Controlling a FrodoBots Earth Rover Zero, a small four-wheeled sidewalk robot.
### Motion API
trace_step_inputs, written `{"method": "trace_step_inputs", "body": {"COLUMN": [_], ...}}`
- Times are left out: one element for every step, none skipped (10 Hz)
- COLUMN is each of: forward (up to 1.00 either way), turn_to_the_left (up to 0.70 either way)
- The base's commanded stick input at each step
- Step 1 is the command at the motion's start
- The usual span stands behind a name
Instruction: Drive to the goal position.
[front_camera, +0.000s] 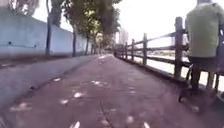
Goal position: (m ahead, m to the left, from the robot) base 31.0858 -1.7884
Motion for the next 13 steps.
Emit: {"method": "trace_step_inputs", "body": {"forward": [0.23,0.39,0.56,0.7,0.7,0.7,0.7,0.7,0.7,0.7,0.7,0.7,0.7], "turn_to_the_left": [0.0,0.0,0.0,0.0,0.0,0.0,0.0,0.0,0.0,0.0,0.0,0.0,0.0]}}
